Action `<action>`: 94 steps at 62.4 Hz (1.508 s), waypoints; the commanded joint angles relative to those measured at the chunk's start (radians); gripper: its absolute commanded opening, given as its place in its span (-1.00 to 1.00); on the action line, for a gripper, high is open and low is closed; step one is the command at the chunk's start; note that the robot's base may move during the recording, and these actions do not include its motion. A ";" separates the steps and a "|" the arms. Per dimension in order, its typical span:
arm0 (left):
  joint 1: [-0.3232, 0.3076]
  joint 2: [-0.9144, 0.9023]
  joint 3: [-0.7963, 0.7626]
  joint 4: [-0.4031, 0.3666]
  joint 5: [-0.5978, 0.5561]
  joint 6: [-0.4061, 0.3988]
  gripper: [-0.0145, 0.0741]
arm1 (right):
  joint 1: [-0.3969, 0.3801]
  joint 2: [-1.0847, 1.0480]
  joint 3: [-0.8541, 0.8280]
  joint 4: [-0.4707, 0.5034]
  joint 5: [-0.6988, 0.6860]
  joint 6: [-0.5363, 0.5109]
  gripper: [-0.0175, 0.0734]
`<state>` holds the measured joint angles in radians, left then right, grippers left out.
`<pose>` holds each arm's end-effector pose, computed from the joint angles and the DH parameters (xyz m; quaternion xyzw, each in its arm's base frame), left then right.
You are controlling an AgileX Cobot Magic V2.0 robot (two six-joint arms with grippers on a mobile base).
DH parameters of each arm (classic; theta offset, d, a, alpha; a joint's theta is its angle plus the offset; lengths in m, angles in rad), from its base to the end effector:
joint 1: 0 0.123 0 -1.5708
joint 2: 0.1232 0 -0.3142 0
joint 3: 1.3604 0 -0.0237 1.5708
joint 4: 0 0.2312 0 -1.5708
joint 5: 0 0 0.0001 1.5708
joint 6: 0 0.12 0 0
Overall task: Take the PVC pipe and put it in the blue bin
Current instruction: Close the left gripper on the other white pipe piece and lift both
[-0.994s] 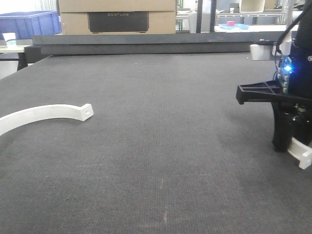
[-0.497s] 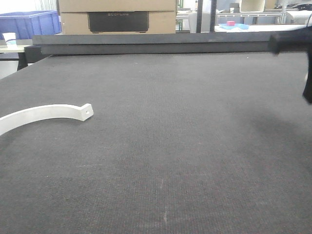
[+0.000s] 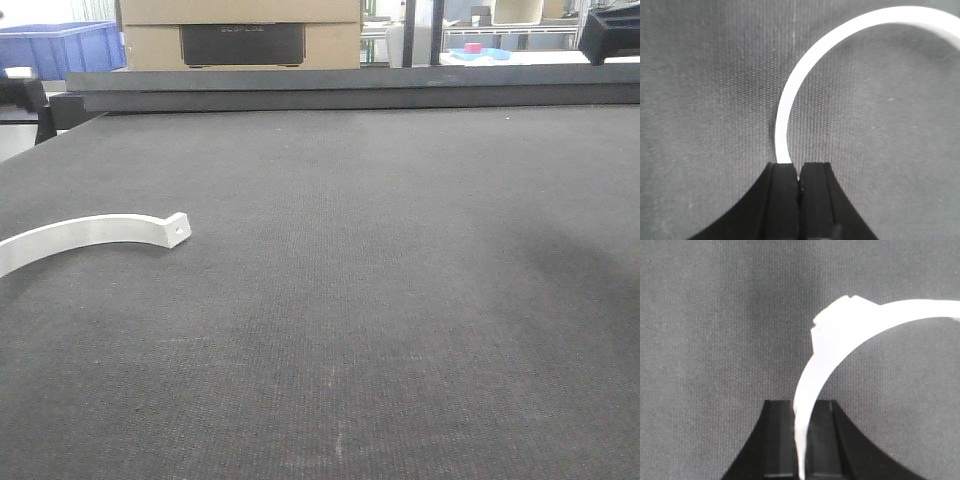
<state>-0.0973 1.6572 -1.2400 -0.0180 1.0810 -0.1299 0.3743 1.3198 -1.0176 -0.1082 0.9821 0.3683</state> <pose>0.3091 -0.0321 0.2594 -0.0198 0.9966 -0.0173 0.0784 0.2224 0.0758 0.2973 -0.0241 0.9811 0.0209 0.1909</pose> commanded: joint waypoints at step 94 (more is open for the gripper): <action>-0.009 -0.092 -0.006 0.018 -0.112 -0.004 -0.92 | -0.048 -0.012 0.000 -0.013 -0.146 0.001 -0.96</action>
<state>-0.1012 1.6415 -1.2443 0.0085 1.0009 -0.1299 0.3604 1.3198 -1.0161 -0.1225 0.8581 0.3683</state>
